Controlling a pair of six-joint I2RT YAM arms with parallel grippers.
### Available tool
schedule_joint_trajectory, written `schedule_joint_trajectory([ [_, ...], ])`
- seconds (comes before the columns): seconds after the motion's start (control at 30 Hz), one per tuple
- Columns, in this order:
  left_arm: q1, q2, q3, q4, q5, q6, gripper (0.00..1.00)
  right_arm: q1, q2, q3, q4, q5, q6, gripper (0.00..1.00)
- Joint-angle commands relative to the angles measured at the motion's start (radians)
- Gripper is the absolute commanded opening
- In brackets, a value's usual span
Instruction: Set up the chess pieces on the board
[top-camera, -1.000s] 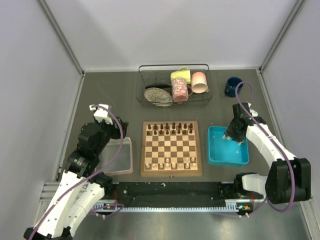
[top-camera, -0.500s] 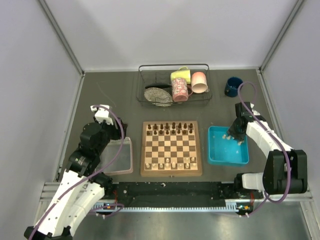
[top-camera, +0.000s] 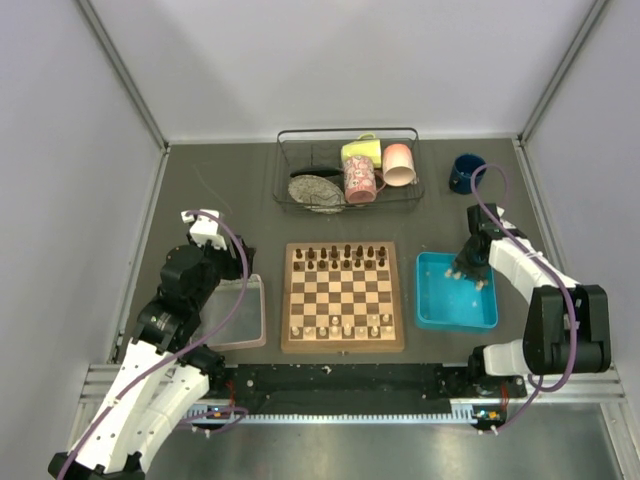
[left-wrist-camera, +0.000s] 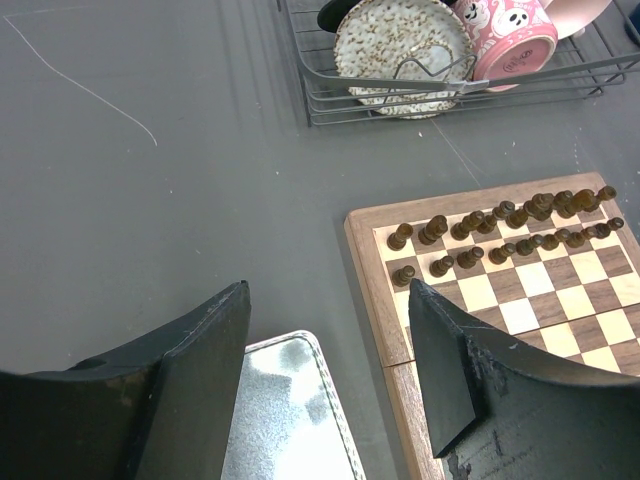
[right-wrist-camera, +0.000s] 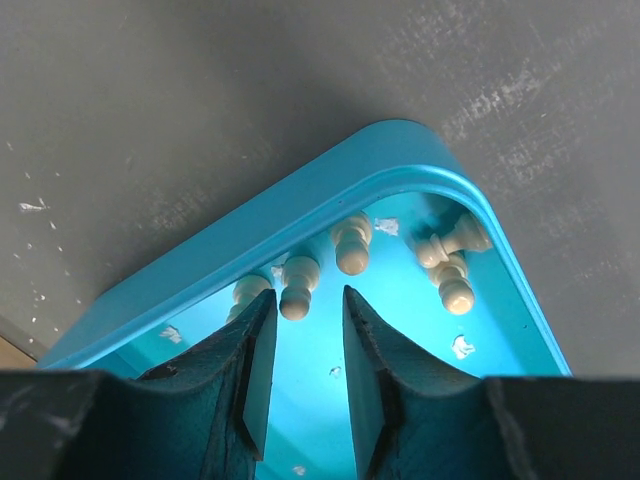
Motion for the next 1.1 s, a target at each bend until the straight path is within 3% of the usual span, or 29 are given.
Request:
schedule_joint_trajectory([
  [0.0, 0.003, 0.0, -0.003, 0.04, -0.014, 0.012, 0.69, -0.01, 0.014, 0.011, 0.046, 0.004, -0.005, 0.29],
  [0.47, 0.003, 0.005, -0.003, 0.043, -0.012, 0.013, 0.69, -0.012, -0.024, 0.013, 0.031, 0.0, -0.025, 0.01],
  [0.7, 0.003, 0.011, -0.001, 0.043, 0.005, 0.01, 0.7, 0.001, -0.184, 0.15, -0.162, 0.046, -0.089, 0.0],
  [0.83, 0.003, 0.018, 0.002, 0.045, 0.011, 0.007, 0.7, 0.154, -0.23, 0.258, -0.254, 0.102, -0.074, 0.0],
  [0.97, 0.005, 0.025, 0.005, 0.04, 0.002, 0.004, 0.7, 0.477, -0.167, 0.399, -0.302, 0.125, -0.013, 0.0],
  [1.07, 0.005, 0.037, 0.012, 0.027, -0.029, -0.004, 0.7, 0.626, -0.072, 0.488, -0.302, 0.122, 0.018, 0.0],
])
